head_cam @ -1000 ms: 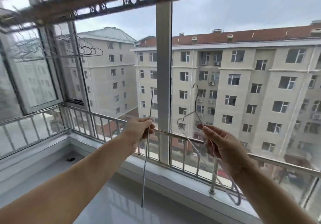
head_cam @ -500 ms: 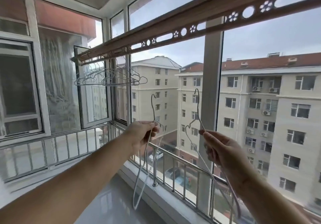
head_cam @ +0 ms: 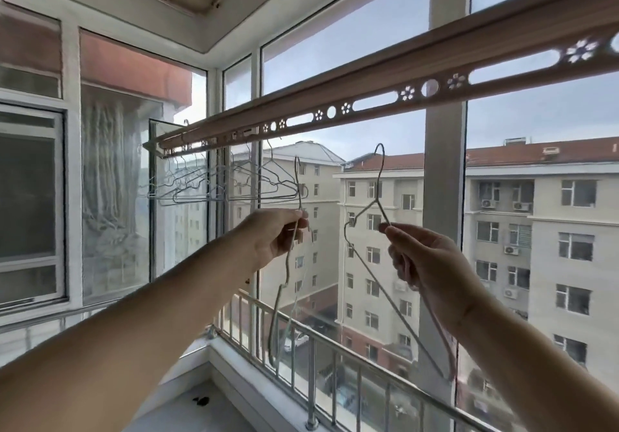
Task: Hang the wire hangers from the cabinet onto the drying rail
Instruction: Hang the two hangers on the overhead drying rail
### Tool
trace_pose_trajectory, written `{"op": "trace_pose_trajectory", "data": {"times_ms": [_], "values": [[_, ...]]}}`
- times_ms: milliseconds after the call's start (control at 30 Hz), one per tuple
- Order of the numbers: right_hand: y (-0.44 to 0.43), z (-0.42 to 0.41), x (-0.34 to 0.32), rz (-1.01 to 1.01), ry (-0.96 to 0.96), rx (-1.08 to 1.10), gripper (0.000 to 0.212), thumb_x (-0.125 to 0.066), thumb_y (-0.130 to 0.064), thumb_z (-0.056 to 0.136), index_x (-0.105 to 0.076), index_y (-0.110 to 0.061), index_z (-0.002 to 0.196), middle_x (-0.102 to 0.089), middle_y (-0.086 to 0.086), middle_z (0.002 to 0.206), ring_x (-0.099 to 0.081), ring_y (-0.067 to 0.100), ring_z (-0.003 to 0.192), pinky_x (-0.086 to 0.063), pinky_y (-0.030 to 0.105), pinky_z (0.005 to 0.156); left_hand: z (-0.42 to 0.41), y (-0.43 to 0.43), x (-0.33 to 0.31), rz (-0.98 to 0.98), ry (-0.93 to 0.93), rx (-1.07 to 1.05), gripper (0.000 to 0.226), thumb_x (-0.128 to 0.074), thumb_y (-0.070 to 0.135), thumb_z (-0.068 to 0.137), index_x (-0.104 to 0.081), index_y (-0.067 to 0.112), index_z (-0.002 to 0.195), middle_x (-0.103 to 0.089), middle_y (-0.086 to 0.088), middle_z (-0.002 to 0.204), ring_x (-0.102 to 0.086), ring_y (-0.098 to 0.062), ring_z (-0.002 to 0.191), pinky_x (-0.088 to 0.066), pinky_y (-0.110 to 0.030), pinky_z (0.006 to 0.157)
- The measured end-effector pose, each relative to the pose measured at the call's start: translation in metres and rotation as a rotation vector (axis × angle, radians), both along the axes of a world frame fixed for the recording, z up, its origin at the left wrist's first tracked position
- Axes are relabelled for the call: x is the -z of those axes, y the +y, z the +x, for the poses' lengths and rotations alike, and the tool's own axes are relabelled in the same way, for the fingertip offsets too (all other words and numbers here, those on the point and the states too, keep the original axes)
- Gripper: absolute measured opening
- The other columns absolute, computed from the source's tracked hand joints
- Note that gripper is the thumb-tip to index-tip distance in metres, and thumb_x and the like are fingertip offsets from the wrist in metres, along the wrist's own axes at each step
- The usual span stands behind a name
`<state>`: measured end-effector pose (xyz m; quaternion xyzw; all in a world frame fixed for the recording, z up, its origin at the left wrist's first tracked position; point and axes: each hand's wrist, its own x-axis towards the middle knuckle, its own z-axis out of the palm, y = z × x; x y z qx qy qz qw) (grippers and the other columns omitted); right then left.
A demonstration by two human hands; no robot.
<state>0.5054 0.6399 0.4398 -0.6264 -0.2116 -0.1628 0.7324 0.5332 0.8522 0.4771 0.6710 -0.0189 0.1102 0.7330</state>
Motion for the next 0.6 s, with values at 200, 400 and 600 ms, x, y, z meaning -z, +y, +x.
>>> {"op": "trace_pose_trajectory", "data": {"times_ms": [200,400,600], "values": [[0.052,0.043,-0.032,0.001,-0.058,0.068,0.016,-0.059,-0.014,0.088,-0.068,-0.005,0.097,-0.042,0.006,0.059,-0.031,0.012,0.049,-0.028,0.012,0.037,0.058,0.048,-0.031,0.038,-0.013,0.067,0.022,-0.053,0.012,0.092,-0.065,0.0,0.107,-0.059,0.0,0.072,-0.047,-0.01,0.06,-0.034,-0.02,0.05],[0.085,0.092,-0.059,-0.048,-0.105,0.113,0.019,-0.059,-0.015,0.089,-0.068,0.001,0.095,-0.042,0.003,0.056,-0.032,0.009,0.047,-0.029,0.018,0.045,0.116,0.069,-0.059,0.041,-0.031,0.137,0.018,-0.052,0.011,0.092,-0.064,0.001,0.101,-0.057,-0.001,0.072,-0.045,-0.008,0.058,-0.035,-0.017,0.042],[0.096,0.135,-0.081,-0.11,-0.188,0.177,0.032,-0.057,-0.013,0.09,-0.054,0.018,0.093,-0.037,0.005,0.053,-0.027,0.008,0.038,-0.025,0.018,0.041,0.161,0.068,-0.082,-0.017,-0.102,0.175,0.012,-0.052,0.011,0.093,-0.061,0.004,0.089,-0.055,-0.002,0.069,-0.043,-0.009,0.056,-0.035,-0.015,0.034]]}}
